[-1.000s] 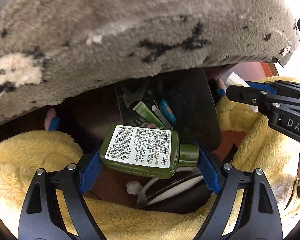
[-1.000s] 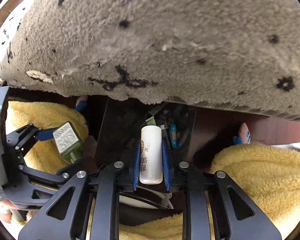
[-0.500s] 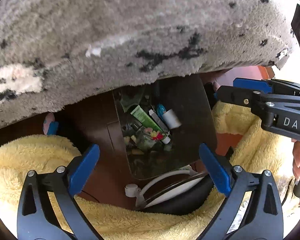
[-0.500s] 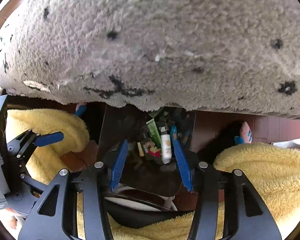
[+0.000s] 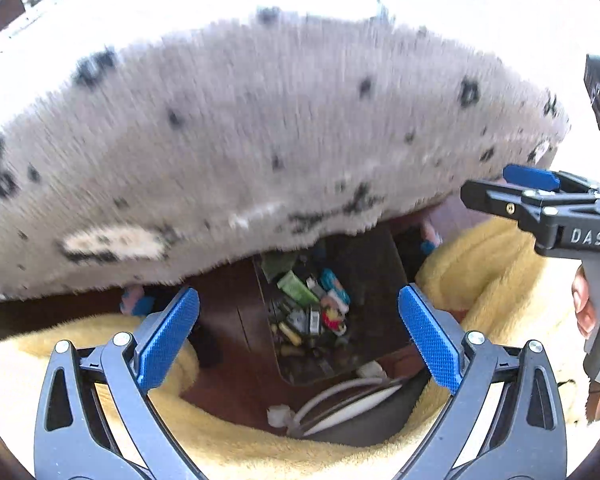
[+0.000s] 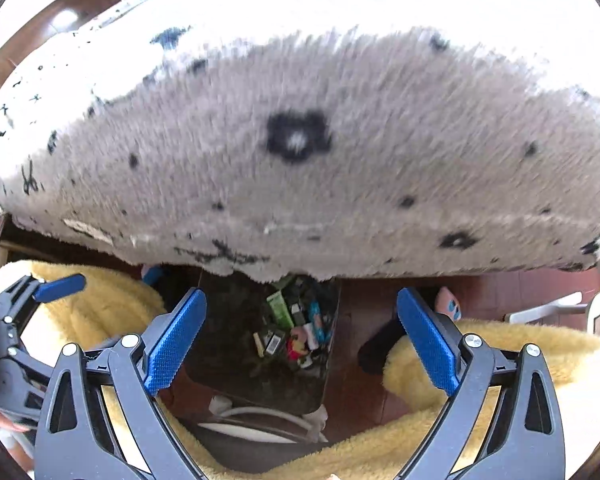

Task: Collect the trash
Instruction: 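Lower the green bottle and white tube into the bin and open both tools, then grasp the yellow bottle with the left tool while the right tool grasps the pink tin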

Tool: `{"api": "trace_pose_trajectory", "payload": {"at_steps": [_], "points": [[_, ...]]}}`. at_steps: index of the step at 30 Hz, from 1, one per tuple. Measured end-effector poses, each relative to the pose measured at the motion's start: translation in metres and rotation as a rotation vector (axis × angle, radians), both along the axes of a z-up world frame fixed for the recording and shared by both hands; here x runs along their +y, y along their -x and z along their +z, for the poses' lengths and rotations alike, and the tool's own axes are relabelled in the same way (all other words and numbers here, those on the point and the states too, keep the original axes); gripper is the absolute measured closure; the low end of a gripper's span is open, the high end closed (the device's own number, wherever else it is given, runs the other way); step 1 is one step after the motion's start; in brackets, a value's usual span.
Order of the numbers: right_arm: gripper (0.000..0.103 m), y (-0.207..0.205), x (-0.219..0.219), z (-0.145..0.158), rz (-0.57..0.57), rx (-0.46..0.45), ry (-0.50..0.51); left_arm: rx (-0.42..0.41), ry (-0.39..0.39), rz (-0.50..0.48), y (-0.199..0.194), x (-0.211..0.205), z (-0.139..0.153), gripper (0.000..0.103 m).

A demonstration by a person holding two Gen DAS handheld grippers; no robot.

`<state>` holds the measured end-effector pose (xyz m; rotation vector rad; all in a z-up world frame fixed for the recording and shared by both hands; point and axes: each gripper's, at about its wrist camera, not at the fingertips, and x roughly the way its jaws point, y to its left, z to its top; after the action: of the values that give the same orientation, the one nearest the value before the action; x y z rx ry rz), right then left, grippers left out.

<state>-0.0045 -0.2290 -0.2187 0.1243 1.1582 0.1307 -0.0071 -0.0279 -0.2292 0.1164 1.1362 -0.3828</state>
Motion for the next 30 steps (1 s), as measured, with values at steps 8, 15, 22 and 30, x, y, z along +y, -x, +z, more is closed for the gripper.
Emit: {"api": "trace_pose_trajectory", "payload": {"at_steps": [8,15,22,30], "points": [[0.006,-0.013,-0.015,0.052,-0.009,-0.14,0.015,-0.155,-0.025,0.031,-0.016,0.009,0.056,0.008],[0.006,-0.053,-0.024,0.087,-0.027,-0.216,0.051,-0.227,-0.063,0.063,-0.065,0.018,0.084,0.008],[0.006,-0.114,-0.032,0.102,-0.016,-0.242,0.093,-0.25,-0.086,0.075,-0.118,0.025,0.095,0.008],[0.008,-0.187,-0.029,0.091,-0.005,-0.222,0.138,-0.247,-0.09,0.085,-0.173,0.023,0.093,0.008]]}}
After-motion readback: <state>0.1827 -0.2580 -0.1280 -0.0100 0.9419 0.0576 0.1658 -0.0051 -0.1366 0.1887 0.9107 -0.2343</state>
